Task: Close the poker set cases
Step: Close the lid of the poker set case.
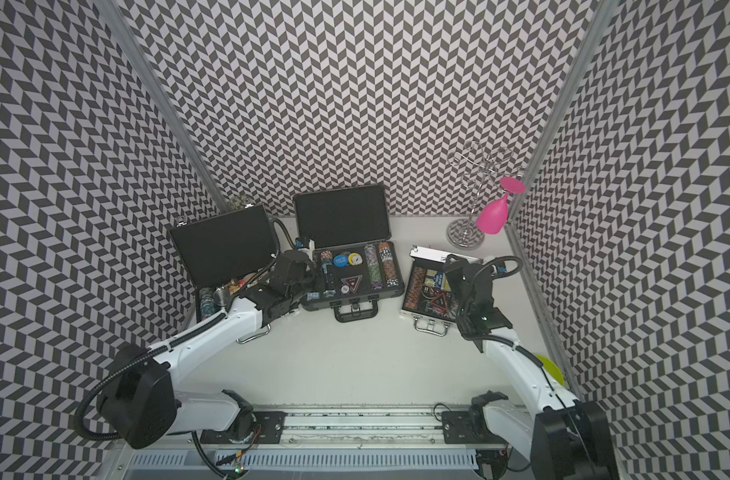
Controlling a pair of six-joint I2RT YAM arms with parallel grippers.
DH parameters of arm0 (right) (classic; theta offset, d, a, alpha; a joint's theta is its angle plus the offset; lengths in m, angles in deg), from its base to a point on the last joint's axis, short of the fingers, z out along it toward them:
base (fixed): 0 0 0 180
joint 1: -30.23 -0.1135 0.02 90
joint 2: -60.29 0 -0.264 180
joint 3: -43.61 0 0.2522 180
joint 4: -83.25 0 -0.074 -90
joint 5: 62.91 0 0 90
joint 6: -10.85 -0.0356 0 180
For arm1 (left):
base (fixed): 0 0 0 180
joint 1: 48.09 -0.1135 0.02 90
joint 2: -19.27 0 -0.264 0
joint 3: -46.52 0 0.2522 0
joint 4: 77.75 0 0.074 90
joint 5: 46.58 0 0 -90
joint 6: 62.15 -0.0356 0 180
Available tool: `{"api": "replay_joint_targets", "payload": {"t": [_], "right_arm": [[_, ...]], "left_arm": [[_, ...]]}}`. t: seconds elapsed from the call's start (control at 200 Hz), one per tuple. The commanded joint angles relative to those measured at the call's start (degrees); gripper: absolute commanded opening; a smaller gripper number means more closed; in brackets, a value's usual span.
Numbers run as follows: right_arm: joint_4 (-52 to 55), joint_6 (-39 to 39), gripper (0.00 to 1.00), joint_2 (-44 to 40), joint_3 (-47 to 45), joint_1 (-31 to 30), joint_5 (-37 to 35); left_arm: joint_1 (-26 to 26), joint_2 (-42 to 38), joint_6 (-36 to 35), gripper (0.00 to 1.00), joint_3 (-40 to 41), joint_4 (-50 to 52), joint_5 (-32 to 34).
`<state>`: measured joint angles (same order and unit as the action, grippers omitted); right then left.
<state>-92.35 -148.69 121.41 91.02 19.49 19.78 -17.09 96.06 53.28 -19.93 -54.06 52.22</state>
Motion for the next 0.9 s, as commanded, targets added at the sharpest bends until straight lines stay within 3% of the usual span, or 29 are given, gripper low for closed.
{"api": "replay_joint_targets", "payload": {"t": [0.0, 0.26, 0.596, 0.896], "right_arm": [[7.0, -1.0, 0.46, 0.2, -4.1, 0.3, -1.8], [6.0, -2.0, 0.54, -1.9, -9.6, -1.0, -1.3], [2.6, -5.0, 0.56, -1.7, -15.9, -3.4, -2.5], [5.0, -1.7, 0.57, -0.9, -14.1, -3.8, -3.4]], "left_arm": [[0.0, -2.0, 1.5, 0.98, 0.6, 0.5, 1.8], [0.0, -2.9, 1.9, 0.98, 1.4, 0.5, 1.7], [0.0, -3.9, 2.1, 0.98, 2.2, 0.5, 2.0], [0.5, -3.4, 1.3, 0.98, 2.5, -0.1, 0.2]]}}
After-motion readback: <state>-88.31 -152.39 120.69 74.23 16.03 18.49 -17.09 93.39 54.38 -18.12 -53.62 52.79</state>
